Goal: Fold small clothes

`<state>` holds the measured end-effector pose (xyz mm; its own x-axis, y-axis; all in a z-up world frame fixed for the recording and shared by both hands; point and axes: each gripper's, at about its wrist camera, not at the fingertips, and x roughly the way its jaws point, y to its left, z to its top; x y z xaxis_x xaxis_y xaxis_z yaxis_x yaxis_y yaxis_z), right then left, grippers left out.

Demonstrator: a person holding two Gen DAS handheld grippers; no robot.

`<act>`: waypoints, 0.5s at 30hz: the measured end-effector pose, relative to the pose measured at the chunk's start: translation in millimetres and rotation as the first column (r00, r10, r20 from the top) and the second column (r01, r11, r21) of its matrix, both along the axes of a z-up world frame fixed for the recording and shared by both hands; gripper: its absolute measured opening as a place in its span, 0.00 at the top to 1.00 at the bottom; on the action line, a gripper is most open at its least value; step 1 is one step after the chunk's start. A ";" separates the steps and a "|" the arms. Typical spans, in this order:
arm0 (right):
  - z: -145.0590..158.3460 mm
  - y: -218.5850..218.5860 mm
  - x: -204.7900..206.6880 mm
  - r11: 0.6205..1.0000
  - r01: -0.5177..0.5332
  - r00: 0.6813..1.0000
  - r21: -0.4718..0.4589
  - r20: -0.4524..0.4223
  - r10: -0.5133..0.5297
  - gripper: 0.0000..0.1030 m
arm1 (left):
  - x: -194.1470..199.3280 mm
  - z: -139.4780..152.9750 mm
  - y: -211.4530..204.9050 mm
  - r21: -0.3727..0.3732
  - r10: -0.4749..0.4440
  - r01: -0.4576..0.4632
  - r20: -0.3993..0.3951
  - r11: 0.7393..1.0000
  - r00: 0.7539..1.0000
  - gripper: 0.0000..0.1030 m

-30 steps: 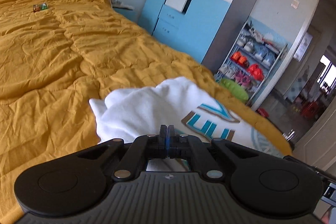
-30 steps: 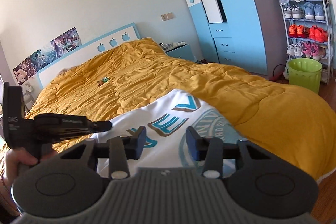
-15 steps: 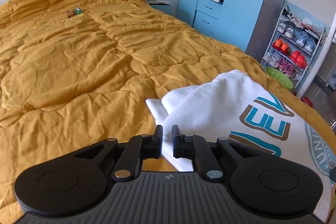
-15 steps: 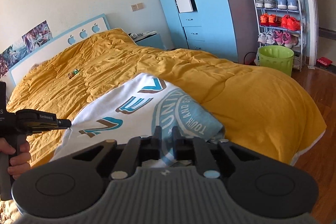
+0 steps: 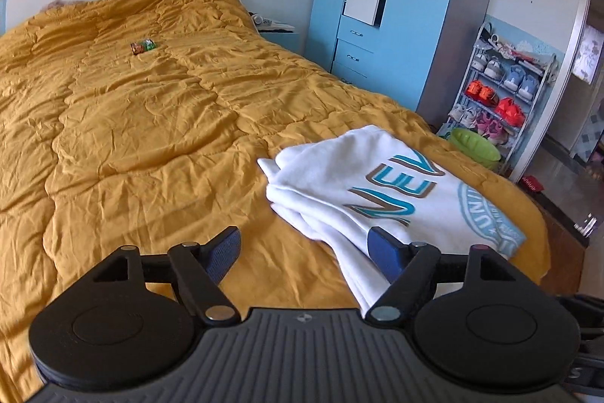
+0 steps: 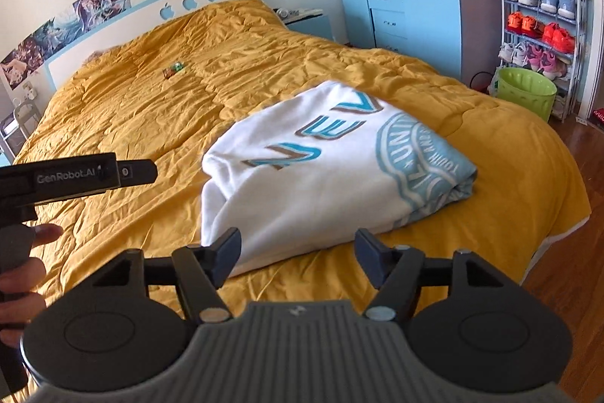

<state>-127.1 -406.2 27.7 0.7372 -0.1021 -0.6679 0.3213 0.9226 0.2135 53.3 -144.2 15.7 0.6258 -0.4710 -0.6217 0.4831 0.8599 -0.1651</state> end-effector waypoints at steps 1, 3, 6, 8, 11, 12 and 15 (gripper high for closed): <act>-1.4 4.9 -0.1 1.000 -0.010 1.000 0.001 -0.017 0.010 0.38 | -8.2 -1.7 4.1 -0.029 -0.002 0.002 -0.018 1.000 1.000 0.13; -5.1 15.9 -1.3 0.999 -0.033 0.998 0.002 -0.050 0.033 0.38 | -21.0 -5.3 7.0 -0.040 -0.015 0.013 -0.042 0.999 0.999 0.15; -9.3 26.0 -5.8 0.998 -0.054 0.996 0.014 -0.071 0.055 0.38 | -34.8 -12.6 4.1 -0.014 -0.017 0.016 -0.077 1.000 0.997 0.23; -11.3 31.6 -8.1 0.998 -0.060 0.995 0.013 -0.081 0.061 0.38 | -41.4 -18.3 1.4 0.017 -0.008 0.010 -0.084 1.000 0.996 0.29; -13.3 38.3 -12.2 0.997 -0.072 0.992 -0.003 -0.105 0.071 0.38 | -45.9 -25.0 -3.4 0.049 -0.018 0.023 -0.094 0.999 0.995 0.31; -13.9 39.0 -12.7 0.997 -0.074 0.991 -0.008 -0.113 0.073 0.38 | -47.1 -26.8 -3.5 0.045 -0.014 0.019 -0.103 0.999 0.995 0.31; -13.9 39.0 -15.5 0.997 -0.076 0.990 -0.014 -0.119 0.074 0.38 | -52.1 -29.8 -1.5 0.032 -0.004 0.008 -0.132 0.999 0.991 0.31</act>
<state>-142.6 -367.2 13.8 0.6592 -0.0630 -0.7494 0.2732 0.9485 0.1606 1.2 -145.7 -14.1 0.5350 -0.4524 -0.7135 0.4640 0.8631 -0.1993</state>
